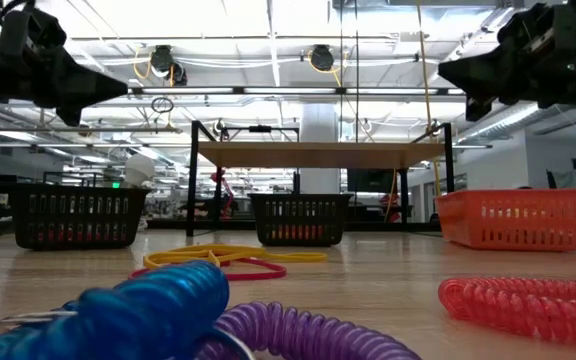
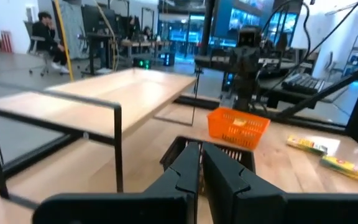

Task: Pick & Place Office Desk Supplies
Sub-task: Put the yellow rubber band into the left black basket

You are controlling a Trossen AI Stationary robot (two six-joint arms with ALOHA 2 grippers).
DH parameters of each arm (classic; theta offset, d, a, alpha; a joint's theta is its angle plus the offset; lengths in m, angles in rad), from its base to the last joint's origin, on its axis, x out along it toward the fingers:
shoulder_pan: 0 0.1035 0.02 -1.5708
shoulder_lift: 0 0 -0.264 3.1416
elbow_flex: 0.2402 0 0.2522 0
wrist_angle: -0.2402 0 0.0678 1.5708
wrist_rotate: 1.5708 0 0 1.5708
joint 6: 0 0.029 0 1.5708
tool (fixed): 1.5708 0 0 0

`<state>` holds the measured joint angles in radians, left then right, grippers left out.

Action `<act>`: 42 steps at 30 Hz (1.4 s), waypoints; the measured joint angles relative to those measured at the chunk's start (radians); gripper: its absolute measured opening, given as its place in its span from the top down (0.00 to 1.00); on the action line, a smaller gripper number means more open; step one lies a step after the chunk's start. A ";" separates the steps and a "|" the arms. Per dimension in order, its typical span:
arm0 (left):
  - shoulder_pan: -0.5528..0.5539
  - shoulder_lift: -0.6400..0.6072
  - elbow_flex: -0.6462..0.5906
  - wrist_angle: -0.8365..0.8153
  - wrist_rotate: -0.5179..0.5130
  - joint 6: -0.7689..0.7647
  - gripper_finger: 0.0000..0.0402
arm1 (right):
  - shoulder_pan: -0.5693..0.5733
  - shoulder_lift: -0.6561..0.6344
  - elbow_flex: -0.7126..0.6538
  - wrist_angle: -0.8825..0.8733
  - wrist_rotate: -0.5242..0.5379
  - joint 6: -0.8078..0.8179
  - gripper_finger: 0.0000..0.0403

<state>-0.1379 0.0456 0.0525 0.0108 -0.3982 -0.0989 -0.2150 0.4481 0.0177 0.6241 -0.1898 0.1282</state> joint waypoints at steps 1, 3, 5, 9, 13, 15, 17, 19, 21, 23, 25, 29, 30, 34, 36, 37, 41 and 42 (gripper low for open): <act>0.000 0.000 0.000 -0.015 -0.002 -0.011 0.95 | 0.000 0.000 0.000 0.001 -0.007 -0.003 1.00; 0.000 0.000 0.000 -0.053 -0.006 -0.022 0.95 | 0.000 0.000 0.000 0.000 -0.026 -0.009 1.00; 0.000 0.000 0.000 -0.063 -0.008 -0.040 0.95 | 0.001 0.000 -0.001 0.000 -0.037 -0.010 1.00; 0.000 0.000 0.000 -0.062 -0.018 -0.067 0.95 | 0.001 0.000 -0.002 0.000 -0.048 -0.013 1.00; 0.000 0.000 0.000 -0.061 -0.022 -0.095 0.95 | 0.001 0.000 -0.003 0.000 -0.048 -0.013 1.00; 0.000 0.000 0.000 -0.061 -0.021 -0.096 0.95 | 0.001 0.001 -0.003 0.000 -0.048 -0.013 1.00; 0.000 0.000 0.003 -0.063 -0.006 -0.097 0.97 | 0.001 0.001 -0.003 0.000 -0.048 -0.013 1.00; 0.000 0.003 0.018 -0.063 -0.005 -0.105 0.99 | 0.001 0.001 -0.003 0.005 -0.048 -0.013 1.00; -0.003 0.019 0.043 -0.061 -0.005 -0.107 0.99 | 0.001 0.001 -0.003 0.013 -0.048 -0.013 1.00; -0.009 0.045 0.074 -0.062 -0.006 -0.101 0.99 | 0.001 0.001 -0.003 0.012 -0.048 -0.013 1.00; -0.013 0.084 0.119 -0.061 -0.011 -0.096 0.99 | 0.001 0.003 -0.003 0.012 -0.048 -0.004 1.00; -0.029 0.207 0.232 -0.062 -0.014 -0.113 1.00 | 0.001 0.003 -0.004 0.012 -0.048 0.003 1.00; -0.035 0.247 0.263 -0.064 -0.009 -0.114 1.00 | 0.001 0.003 -0.004 0.012 -0.048 -0.004 1.00; -0.064 0.447 0.403 -0.077 0.004 -0.123 1.00 | 0.001 0.003 -0.004 0.012 -0.045 -0.011 1.00; -0.076 0.560 0.466 -0.085 0.004 -0.142 0.99 | 0.001 0.003 -0.004 0.012 -0.045 -0.010 1.00; -0.081 0.622 0.499 -0.090 0.004 -0.155 0.99 | 0.001 0.003 -0.004 0.012 -0.045 -0.010 1.00; -0.094 0.843 0.609 -0.144 0.039 -0.200 0.98 | 0.001 0.003 -0.004 0.008 -0.044 -0.025 1.00; -0.094 0.889 0.634 -0.155 0.057 -0.203 0.98 | 0.001 0.004 -0.004 0.003 -0.044 -0.027 1.00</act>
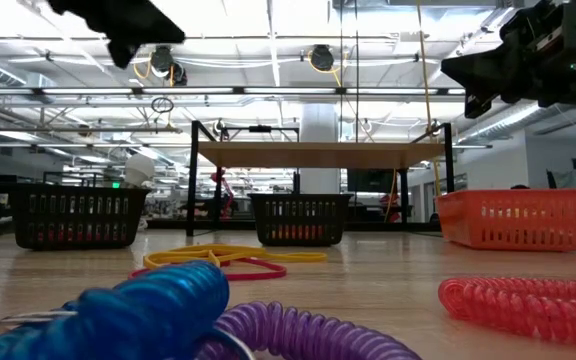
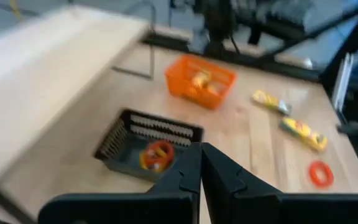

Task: Pick & Place Office Desk Supplies
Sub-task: Put the yellow rubber band into the left black basket

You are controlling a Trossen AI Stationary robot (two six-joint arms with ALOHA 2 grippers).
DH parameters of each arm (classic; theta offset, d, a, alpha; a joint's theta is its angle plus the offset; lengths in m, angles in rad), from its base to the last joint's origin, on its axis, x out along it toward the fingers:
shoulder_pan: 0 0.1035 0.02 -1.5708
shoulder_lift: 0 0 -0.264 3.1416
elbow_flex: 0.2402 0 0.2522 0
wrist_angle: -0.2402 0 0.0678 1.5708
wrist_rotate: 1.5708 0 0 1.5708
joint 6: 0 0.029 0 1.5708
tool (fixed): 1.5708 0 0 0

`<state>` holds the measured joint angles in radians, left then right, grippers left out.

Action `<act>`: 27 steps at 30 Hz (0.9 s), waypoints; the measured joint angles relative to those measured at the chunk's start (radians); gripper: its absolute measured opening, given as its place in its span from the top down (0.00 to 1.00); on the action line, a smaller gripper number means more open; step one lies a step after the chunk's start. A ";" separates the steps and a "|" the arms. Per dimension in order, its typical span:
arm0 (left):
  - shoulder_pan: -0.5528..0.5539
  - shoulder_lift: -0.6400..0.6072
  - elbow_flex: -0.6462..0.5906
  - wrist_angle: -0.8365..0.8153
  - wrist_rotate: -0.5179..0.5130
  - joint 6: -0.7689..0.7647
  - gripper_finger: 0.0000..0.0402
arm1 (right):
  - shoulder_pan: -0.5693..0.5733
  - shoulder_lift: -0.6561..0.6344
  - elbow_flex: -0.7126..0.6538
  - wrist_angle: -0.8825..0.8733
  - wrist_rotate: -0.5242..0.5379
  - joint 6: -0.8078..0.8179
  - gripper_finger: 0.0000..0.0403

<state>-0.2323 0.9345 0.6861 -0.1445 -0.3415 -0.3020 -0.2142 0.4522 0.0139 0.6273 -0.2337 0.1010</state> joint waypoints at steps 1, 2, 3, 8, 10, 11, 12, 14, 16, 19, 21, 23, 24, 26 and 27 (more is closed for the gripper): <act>0.000 0.045 0.022 0.004 0.012 -0.008 0.98 | 0.000 0.000 0.000 -0.008 0.000 0.000 1.00; 0.000 0.088 0.042 0.013 0.028 -0.023 0.98 | 0.000 0.000 0.000 -0.012 0.001 -0.001 1.00; 0.000 0.131 0.058 0.018 0.042 -0.037 0.98 | 0.000 0.001 0.000 -0.013 0.001 -0.001 1.00; -0.029 0.352 0.138 0.010 0.081 -0.079 0.94 | 0.000 0.001 0.000 -0.004 0.002 -0.012 1.00; -0.050 0.435 0.171 0.018 0.089 -0.089 0.90 | 0.000 0.000 0.000 -0.004 0.001 -0.012 1.00; -0.058 0.475 0.186 0.017 0.095 -0.095 0.87 | 0.000 0.001 0.000 -0.004 0.001 -0.011 1.00; -0.064 0.514 0.201 0.013 0.114 -0.100 0.84 | 0.000 0.000 0.000 -0.007 0.001 -0.009 1.00; -0.068 0.591 0.239 0.011 0.161 -0.111 0.78 | 0.000 0.001 0.000 -0.011 0.001 -0.009 1.00; -0.068 0.659 0.280 0.014 0.205 -0.128 0.72 | 0.000 0.001 0.000 -0.011 0.001 -0.009 1.00; -0.069 0.756 0.342 -0.012 0.262 -0.135 0.64 | 0.000 0.001 0.000 -0.015 0.001 -0.010 1.00; -0.069 0.813 0.382 -0.046 0.292 -0.143 0.61 | 0.000 0.001 0.000 -0.019 0.001 -0.011 1.00; -0.076 0.863 0.428 -0.064 0.307 -0.153 0.59 | 0.000 0.002 0.000 -0.019 0.001 -0.010 1.00; -0.080 0.888 0.450 -0.068 0.307 -0.153 0.58 | 0.000 0.005 0.000 -0.020 0.001 -0.010 1.00; -0.093 0.938 0.503 -0.069 0.302 -0.151 0.58 | 0.000 0.008 0.000 -0.039 -0.002 -0.013 1.00; -0.099 0.964 0.532 -0.071 0.296 -0.151 0.58 | 0.000 0.012 0.000 -0.042 -0.002 -0.018 1.00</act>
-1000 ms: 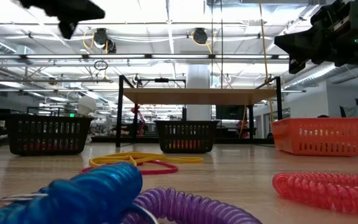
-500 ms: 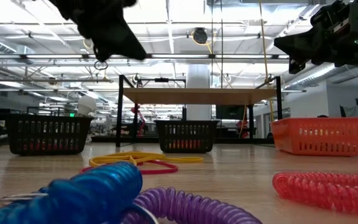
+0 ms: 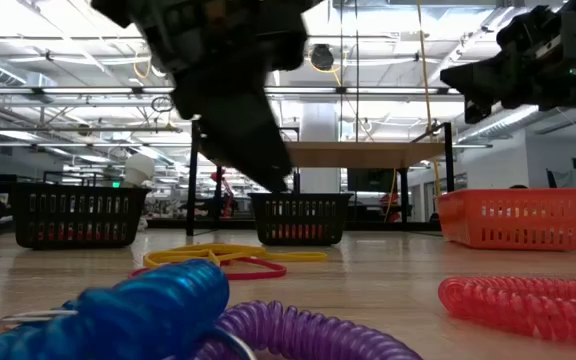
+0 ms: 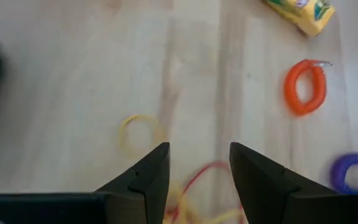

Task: Pick & Place Office Desk Supplies
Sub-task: Put the yellow rubber band into the left black basket

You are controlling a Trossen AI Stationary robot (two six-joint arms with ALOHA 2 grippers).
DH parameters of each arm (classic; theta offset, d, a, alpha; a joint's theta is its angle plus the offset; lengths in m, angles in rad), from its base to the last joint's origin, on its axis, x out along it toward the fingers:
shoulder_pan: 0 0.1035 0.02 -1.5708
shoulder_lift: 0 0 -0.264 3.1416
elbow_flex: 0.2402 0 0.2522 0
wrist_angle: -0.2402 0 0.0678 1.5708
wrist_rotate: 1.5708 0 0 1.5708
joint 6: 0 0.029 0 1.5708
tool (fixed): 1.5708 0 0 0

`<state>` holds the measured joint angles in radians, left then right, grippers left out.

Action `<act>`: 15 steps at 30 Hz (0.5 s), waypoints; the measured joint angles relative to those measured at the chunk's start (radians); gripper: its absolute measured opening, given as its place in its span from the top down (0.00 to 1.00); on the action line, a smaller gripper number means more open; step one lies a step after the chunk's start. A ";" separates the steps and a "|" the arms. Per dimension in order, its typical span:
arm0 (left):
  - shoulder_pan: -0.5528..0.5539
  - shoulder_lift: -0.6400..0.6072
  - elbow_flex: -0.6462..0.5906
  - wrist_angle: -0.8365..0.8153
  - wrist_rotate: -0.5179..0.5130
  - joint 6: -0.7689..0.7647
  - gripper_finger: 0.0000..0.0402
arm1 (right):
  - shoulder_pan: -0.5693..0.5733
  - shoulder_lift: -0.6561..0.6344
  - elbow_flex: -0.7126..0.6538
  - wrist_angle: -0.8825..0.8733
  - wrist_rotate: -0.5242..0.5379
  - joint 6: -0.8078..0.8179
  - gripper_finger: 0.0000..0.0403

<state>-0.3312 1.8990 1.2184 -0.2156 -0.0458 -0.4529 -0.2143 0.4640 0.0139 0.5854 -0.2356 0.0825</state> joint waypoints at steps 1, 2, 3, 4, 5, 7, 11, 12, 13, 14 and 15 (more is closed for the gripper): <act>-0.007 0.025 0.032 -0.006 -0.003 0.003 0.58 | 0.000 0.005 0.000 -0.002 0.000 -0.004 1.00; -0.011 0.048 0.062 -0.017 -0.006 0.006 0.58 | 0.000 0.008 0.000 -0.005 0.000 -0.006 1.00; -0.015 0.074 0.096 -0.032 -0.011 0.006 0.59 | 0.000 0.011 0.000 -0.005 0.000 -0.005 0.99; -0.016 0.097 0.130 -0.052 -0.020 0.005 0.59 | 0.000 0.016 0.000 -0.005 0.000 0.001 0.99; -0.017 0.120 0.160 -0.081 -0.037 0.005 0.60 | 0.000 0.020 0.000 -0.005 -0.001 0.009 0.99; -0.015 0.164 0.218 -0.152 -0.071 0.006 0.60 | 0.000 0.028 0.000 -0.004 -0.001 0.026 0.99; -0.007 0.229 0.302 -0.274 -0.091 0.025 0.60 | 0.000 0.034 0.000 0.002 -0.001 0.034 0.99; -0.006 0.240 0.315 -0.290 -0.092 0.025 0.60 | 0.000 0.034 0.000 0.009 -0.001 0.033 0.99; -0.004 0.246 0.323 -0.304 -0.094 0.025 0.60 | 0.000 0.034 0.000 0.017 -0.001 0.031 0.99; -0.003 0.253 0.325 -0.312 -0.094 0.025 0.60 | 0.000 0.034 0.000 0.023 -0.001 0.029 0.99; -0.004 0.258 0.325 -0.318 -0.094 0.024 0.60 | 0.000 0.034 0.000 0.032 -0.001 0.029 0.99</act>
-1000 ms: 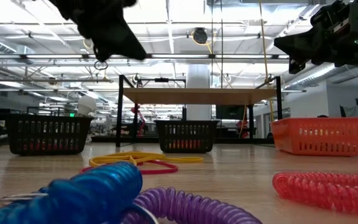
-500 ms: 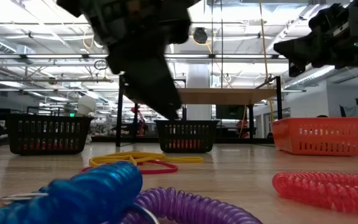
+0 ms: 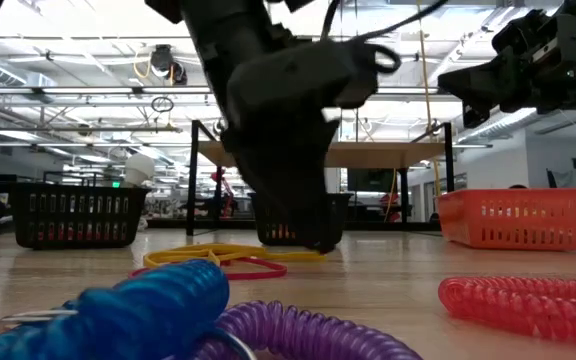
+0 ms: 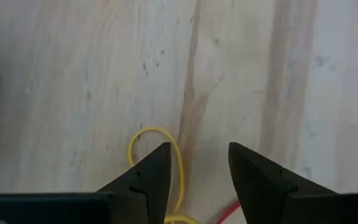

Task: Pick & Place Office Desk Supplies
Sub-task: Put the yellow rubber band into the left black basket

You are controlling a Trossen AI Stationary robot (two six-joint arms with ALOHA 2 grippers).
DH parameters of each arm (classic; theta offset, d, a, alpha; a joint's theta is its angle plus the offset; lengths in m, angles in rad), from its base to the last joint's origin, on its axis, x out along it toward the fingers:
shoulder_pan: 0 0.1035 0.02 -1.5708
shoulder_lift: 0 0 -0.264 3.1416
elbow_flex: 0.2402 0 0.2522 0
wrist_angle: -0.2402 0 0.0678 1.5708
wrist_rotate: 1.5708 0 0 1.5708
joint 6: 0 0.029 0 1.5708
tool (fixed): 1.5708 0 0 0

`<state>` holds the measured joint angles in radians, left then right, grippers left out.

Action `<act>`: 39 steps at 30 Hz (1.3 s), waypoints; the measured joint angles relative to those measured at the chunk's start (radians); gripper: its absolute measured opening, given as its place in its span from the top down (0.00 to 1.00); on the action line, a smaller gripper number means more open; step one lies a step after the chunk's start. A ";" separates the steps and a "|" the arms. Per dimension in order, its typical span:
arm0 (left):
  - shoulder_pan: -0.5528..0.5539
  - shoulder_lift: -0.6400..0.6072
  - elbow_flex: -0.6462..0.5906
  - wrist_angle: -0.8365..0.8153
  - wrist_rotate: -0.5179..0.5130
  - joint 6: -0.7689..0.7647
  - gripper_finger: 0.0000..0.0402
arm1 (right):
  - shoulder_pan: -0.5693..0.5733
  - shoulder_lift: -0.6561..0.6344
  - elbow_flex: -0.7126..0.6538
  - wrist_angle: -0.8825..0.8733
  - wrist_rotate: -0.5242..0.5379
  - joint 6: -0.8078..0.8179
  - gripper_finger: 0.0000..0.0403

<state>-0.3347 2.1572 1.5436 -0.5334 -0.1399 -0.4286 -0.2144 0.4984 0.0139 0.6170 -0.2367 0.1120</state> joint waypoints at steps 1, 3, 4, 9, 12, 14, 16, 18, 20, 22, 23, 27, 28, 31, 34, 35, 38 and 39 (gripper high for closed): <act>0.000 0.003 0.000 -0.004 -0.001 -0.001 0.60 | 0.000 0.000 0.000 0.007 0.000 0.000 0.99; 0.000 0.003 0.000 -0.018 -0.001 -0.017 0.60 | 0.000 0.000 0.000 0.018 0.000 0.000 0.99; 0.000 0.002 0.000 -0.029 -0.002 -0.022 0.60 | 0.000 0.000 0.000 0.020 0.000 -0.001 0.99; 0.000 0.000 0.001 -0.092 -0.004 -0.041 0.60 | 0.000 0.000 0.000 0.024 0.000 -0.015 0.99; 0.003 0.011 0.005 -0.096 0.000 -0.033 0.60 | 0.000 0.000 0.000 0.030 0.000 -0.019 0.99; 0.008 0.030 0.005 -0.097 0.012 -0.024 0.61 | 0.000 0.000 0.000 0.031 0.000 -0.019 0.99; 0.016 0.056 0.007 -0.093 0.039 -0.019 0.62 | 0.000 0.000 0.000 0.032 0.000 -0.019 0.99; 0.020 0.087 0.011 -0.091 0.060 -0.019 0.68 | 0.000 0.002 0.000 0.040 0.000 -0.019 0.99; 0.019 0.102 0.013 -0.088 0.064 -0.019 0.77 | 0.000 0.002 0.000 0.040 0.000 -0.018 0.99; 0.017 0.103 0.013 -0.079 0.070 -0.019 0.90 | 0.000 0.006 0.000 0.040 0.000 -0.011 0.99; 0.013 0.104 0.013 -0.072 0.069 -0.018 0.95 | 0.000 0.006 0.000 0.038 0.000 -0.007 0.99; -0.003 0.063 -0.001 -0.064 0.034 0.037 0.98 | 0.000 0.011 0.000 0.039 0.001 -0.012 0.99; -0.005 0.043 -0.003 -0.063 0.032 0.054 0.99 | 0.000 0.011 0.000 0.040 0.002 -0.018 0.99; -0.013 -0.017 -0.010 -0.068 0.010 0.102 0.99 | 0.000 0.012 0.000 0.072 0.002 -0.032 0.99; -0.023 -0.103 -0.012 -0.064 0.004 0.142 1.00 | 0.000 0.013 0.000 0.104 0.000 -0.015 0.99; -0.030 -0.138 -0.006 -0.055 -0.015 0.152 0.99 | 0.000 0.012 0.000 0.104 0.000 -0.006 0.99; -0.056 -0.218 -0.003 -0.047 -0.059 0.178 1.00 | 0.000 0.014 0.000 0.097 0.000 0.011 0.99; -0.066 -0.237 -0.006 -0.055 -0.067 0.185 1.00 | 0.000 0.015 0.000 0.097 0.000 0.015 0.99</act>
<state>-0.4003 1.9199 1.5378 -0.5883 -0.2066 -0.2432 -0.2142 0.5134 0.0135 0.7139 -0.2371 0.1272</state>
